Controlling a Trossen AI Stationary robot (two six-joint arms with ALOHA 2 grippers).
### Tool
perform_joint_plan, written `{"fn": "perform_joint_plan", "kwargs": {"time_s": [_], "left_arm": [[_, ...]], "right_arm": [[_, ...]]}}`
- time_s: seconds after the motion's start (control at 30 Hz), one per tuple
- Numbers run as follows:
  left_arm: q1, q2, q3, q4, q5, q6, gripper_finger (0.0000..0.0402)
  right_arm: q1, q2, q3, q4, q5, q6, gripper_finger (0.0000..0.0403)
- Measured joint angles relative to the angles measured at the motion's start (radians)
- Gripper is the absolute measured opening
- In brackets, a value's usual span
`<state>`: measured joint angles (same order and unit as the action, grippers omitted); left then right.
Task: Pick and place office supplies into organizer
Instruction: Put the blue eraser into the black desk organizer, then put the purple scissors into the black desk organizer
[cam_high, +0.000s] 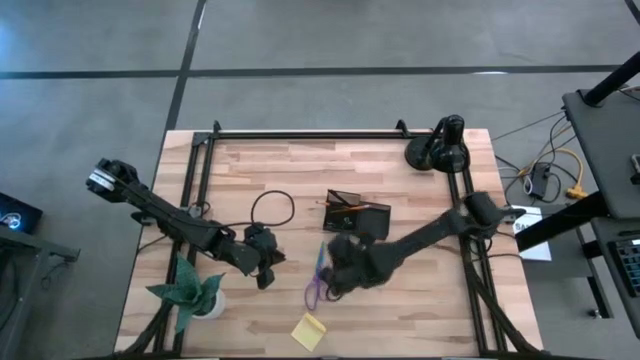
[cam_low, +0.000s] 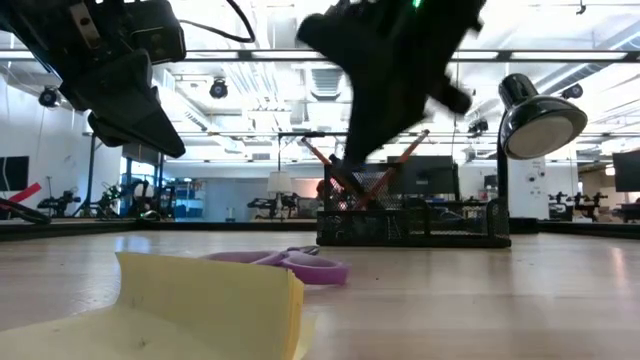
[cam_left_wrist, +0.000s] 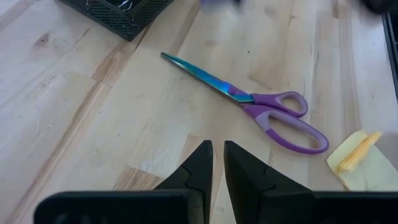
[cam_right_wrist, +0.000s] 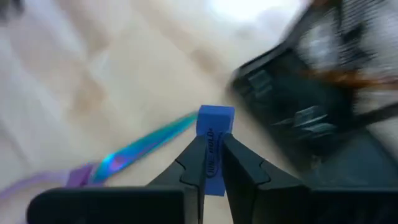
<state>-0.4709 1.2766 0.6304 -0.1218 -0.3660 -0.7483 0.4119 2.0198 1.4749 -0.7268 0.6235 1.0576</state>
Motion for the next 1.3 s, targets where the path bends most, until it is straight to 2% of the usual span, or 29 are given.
{"fn": "perform_joint_plan", "kwargs": {"time_s": [0.1,0.2,0.37,0.53,0.8,0.87,0.97,1.03,1.2,1.3], "left_arm": [[0.001,0.000,0.000,0.000,0.000,-0.003,0.0025],[0.001,0.000,0.000,0.000,0.000,-0.004,0.0025],[0.005,0.000,0.000,-0.001,-0.001,-0.004,0.0025],[0.006,0.000,0.000,0.000,0.000,-0.003,0.0025],[0.007,0.000,0.000,0.000,-0.001,-0.004,0.0025],[0.009,0.000,0.000,-0.001,-0.001,-0.003,0.0025],[0.018,0.000,0.000,-0.001,-0.001,-0.003,0.0025],[0.025,0.000,0.000,-0.001,-0.001,-0.003,0.0025],[0.027,0.000,0.000,-0.002,-0.001,-0.003,0.0025],[0.032,0.000,0.000,-0.004,0.000,-0.003,0.0025]], "right_arm": [[-0.033,-0.077,-0.004,-0.098,0.106,0.016,0.0032],[-0.096,-0.143,-0.021,-0.159,0.168,-0.019,0.0031],[-0.209,-0.184,-0.048,-0.166,0.172,-0.227,0.0030],[-0.298,-0.200,-0.054,-0.148,0.161,-0.346,0.0019],[-0.265,-0.205,-0.051,-0.131,0.038,-0.364,0.0008],[-0.253,-0.202,-0.054,-0.123,-0.049,-0.374,0.0008],[-0.216,-0.178,-0.063,-0.037,-0.238,-0.426,0.0008],[-0.185,-0.154,-0.066,0.021,-0.313,-0.455,0.0010],[-0.142,-0.087,-0.061,0.067,-0.378,-0.499,0.0038],[-0.117,-0.049,-0.036,0.050,-0.397,-0.691,0.0069]]}}
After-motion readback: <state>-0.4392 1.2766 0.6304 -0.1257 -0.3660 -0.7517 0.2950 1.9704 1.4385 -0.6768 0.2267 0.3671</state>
